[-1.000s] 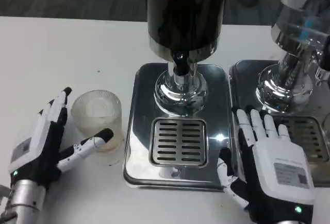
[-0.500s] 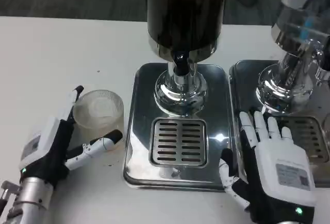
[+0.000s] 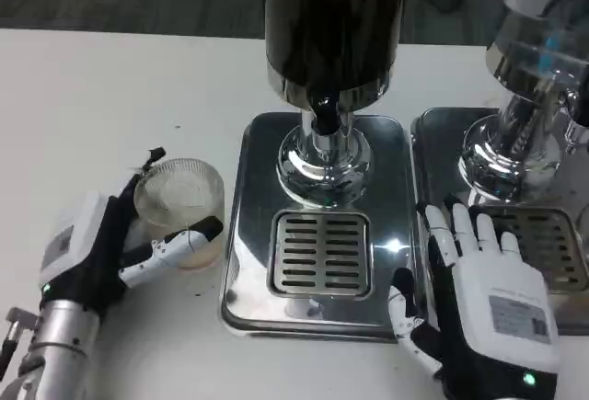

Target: Grasp the cup under the faucet to collect the drink, then remove the cup.

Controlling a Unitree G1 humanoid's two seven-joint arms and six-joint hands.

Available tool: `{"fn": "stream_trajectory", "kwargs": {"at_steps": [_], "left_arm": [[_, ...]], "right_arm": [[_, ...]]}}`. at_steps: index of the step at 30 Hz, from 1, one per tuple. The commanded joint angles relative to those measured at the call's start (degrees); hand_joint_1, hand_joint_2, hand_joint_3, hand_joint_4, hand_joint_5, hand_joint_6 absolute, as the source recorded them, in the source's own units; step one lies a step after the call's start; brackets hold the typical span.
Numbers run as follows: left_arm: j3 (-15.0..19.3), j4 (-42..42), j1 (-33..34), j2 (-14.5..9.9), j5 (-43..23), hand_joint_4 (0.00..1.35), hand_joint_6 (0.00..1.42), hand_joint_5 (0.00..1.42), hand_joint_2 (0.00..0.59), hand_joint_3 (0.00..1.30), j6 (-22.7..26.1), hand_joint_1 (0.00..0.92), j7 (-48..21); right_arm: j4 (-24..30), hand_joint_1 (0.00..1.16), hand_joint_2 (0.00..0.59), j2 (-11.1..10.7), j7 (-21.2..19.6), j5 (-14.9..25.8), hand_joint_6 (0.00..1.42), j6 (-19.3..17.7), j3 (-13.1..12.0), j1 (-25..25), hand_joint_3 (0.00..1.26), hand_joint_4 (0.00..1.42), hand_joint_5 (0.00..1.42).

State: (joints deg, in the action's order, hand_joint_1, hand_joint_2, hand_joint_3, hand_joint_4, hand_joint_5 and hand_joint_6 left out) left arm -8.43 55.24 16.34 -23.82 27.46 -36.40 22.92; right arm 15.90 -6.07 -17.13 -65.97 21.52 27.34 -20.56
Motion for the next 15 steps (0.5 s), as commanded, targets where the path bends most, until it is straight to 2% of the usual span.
{"fn": "stream_trajectory", "kwargs": {"at_steps": [1, 7, 15], "left_arm": [[-1.43, 1.47, 0.49, -0.09, 0.73, 0.38, 0.57, 0.62, 0.057, 0.31, 0.15, 0.247, 0.33], [-2.02, 1.46, 0.33, -0.34, 0.99, 0.51, 0.68, 0.75, 0.074, 0.43, -0.7, 0.29, 2.67], [-1.82, 0.73, -0.44, -0.62, 1.67, 0.55, 0.74, 0.8, 0.087, 0.48, -2.7, 0.317, 9.33]], "right_arm": [[0.15, 0.35, 0.554, 0.77, -1.25, -0.32, 0.0, 0.52, 0.01, -0.65, 0.09, 0.0, 0.0], [0.14, 0.35, 0.554, 1.18, -1.32, -0.38, 0.01, 0.55, -0.03, -0.76, 0.09, 0.0, 0.0], [-0.01, 0.35, 0.554, 1.06, -1.04, -0.18, 0.02, 0.34, -0.14, -0.48, 0.1, 0.0, 0.0]]}}
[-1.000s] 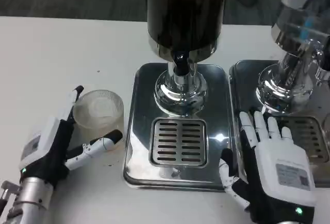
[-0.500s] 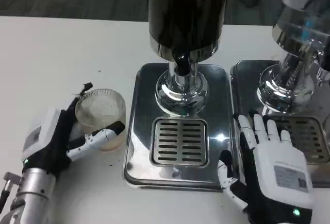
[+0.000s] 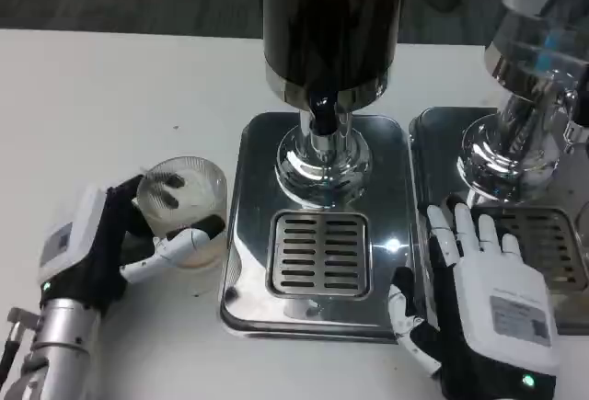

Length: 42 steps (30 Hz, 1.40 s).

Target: Grasp the cup under the faucet to collect the drink, then remove the cup.

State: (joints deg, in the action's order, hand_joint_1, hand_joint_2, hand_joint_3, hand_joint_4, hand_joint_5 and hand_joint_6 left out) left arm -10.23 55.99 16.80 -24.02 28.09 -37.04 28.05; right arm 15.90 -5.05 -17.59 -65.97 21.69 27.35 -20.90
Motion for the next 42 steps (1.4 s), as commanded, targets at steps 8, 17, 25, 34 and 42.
{"fn": "stream_trajectory", "kwargs": {"at_steps": [8, 17, 25, 34, 42], "left_arm": [[0.42, 0.16, -0.83, -0.38, 1.84, 0.61, 0.82, 0.87, 0.104, 0.53, -3.91, 0.347, 8.68], [0.15, 0.63, -0.3, -0.19, 2.18, 0.64, 0.87, 0.9, 0.106, 0.57, -5.27, 0.369, 10.82], [0.01, 0.97, 0.04, -0.04, 2.33, 0.64, 0.87, 0.9, 0.107, 0.57, -5.71, 0.384, 11.27], [-0.09, 0.73, 0.18, 0.04, 2.64, 0.68, 0.9, 0.92, 0.108, 0.6, -6.46, 0.441, 11.97], [0.21, 0.39, 0.69, 0.18, 2.83, 0.67, 0.86, 0.88, 0.095, 0.59, -7.42, 0.536, 12.26]], "right_arm": [[-0.26, 0.35, 0.554, -0.1, -0.56, -0.05, 0.03, -0.02, -0.31, 0.28, 0.1, 0.0, 0.0], [-0.44, 0.35, 0.554, -0.06, -0.66, 0.21, 0.03, -0.02, -0.61, 0.62, 0.1, 0.0, 0.0], [-0.62, 0.35, 0.55, 0.05, -0.78, 0.43, 0.03, -0.04, -0.8, 0.75, 0.1, 0.0, 0.0], [-0.63, 0.34, 0.545, 0.31, -0.83, 0.5, 0.03, 0.02, -0.82, 0.68, 0.1, 0.0, 0.0], [-0.56, 0.34, 0.544, 0.49, -0.99, 0.38, 0.03, 0.15, -0.8, 0.54, 0.1, 0.0, 0.0]]}}
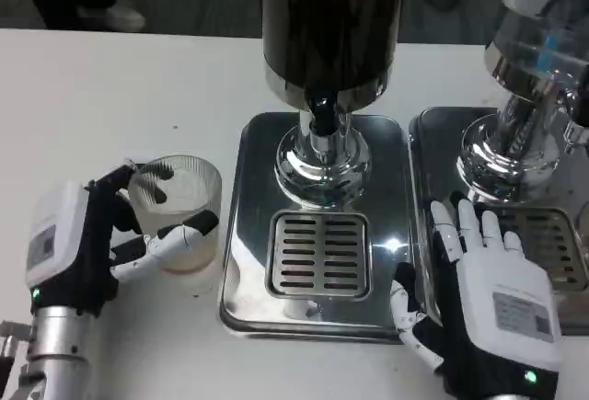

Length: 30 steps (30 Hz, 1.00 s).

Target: Grasp the cup under the faucet to collect the drink, then remove the cup.

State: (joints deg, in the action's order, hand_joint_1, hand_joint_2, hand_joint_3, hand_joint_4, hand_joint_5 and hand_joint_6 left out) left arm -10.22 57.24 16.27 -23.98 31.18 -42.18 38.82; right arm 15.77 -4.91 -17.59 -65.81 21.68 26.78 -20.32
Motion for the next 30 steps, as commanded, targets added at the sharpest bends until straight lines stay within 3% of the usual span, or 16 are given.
{"fn": "stream_trajectory", "kwargs": {"at_steps": [1, 7, 15, 30], "left_arm": [[0.28, -0.91, 1.25, 0.16, -0.29, 0.66, 0.84, 0.88, 0.09, 0.59, -2.44, 0.546, 1.41], [-0.2, -2.14, 1.7, 0.34, 0.91, 0.65, 0.74, 0.84, 0.092, 0.59, -3.63, 0.579, 1.56], [-1.91, -2.29, 3.67, 0.62, 2.79, 0.64, 0.71, 0.84, 0.086, 0.59, -4.57, 0.61, 1.18], [-8.5, 2.58, 9.44, 5.55, 6.39, 0.64, 0.71, 0.83, 0.078, 0.59, -5.43, 0.621, 0.88]], "right_arm": [[-0.42, 0.34, 0.544, 0.38, -1.01, 0.2, 0.03, 0.18, -0.21, -0.06, 0.1, 0.0, 0.0], [-0.39, 0.34, 0.544, 0.57, -1.15, 0.1, 0.03, 0.3, -0.23, -0.11, 0.1, 0.0, 0.0], [0.28, 0.34, 0.544, 0.57, -1.47, -0.84, 0.03, 0.63, 0.06, -0.42, 0.1, 0.0, 0.0], [0.38, 0.34, 0.544, 1.6, -2.7, -1.31, 0.03, 2.02, 0.49, -0.72, 0.09, 0.0, 0.0]]}}
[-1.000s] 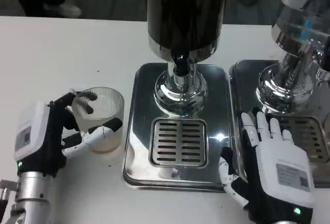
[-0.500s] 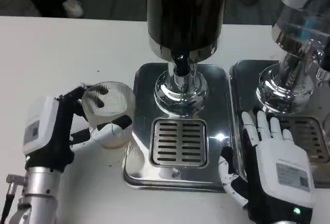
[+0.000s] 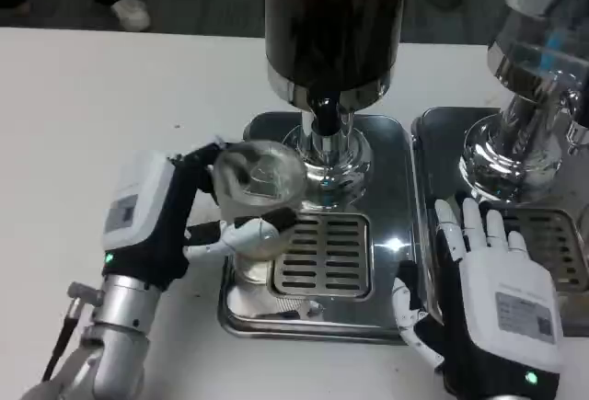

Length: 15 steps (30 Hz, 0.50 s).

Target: Grasp the cup under the faucet to collect the drink, then remove the cup.

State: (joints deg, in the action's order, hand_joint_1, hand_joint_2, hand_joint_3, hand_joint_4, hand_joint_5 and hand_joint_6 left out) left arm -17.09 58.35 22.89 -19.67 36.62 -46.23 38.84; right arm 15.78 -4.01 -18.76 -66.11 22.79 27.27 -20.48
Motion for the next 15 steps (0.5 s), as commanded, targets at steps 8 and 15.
{"fn": "stream_trajectory", "kwargs": {"at_steps": [8, 15], "left_arm": [[-5.35, 4.81, 5.95, 2.5, 3.29, 0.63, 0.71, 0.82, 0.077, 0.57, -1.44, 0.623, 1.34], [-7.65, 7.18, 8.78, 3.94, 5.55, 0.61, 0.7, 0.81, 0.081, 0.56, 1.23, 0.615, 4.94]], "right_arm": [[0.88, 0.33, 0.543, 1.24, -2.61, -0.85, 0.03, 1.79, 0.04, -1.28, 0.07, 0.0, 0.0], [1.28, 0.28, 0.538, 1.23, -2.3, -0.67, 0.03, 2.09, 0.09, -1.47, 0.07, 0.0, 0.0]]}}
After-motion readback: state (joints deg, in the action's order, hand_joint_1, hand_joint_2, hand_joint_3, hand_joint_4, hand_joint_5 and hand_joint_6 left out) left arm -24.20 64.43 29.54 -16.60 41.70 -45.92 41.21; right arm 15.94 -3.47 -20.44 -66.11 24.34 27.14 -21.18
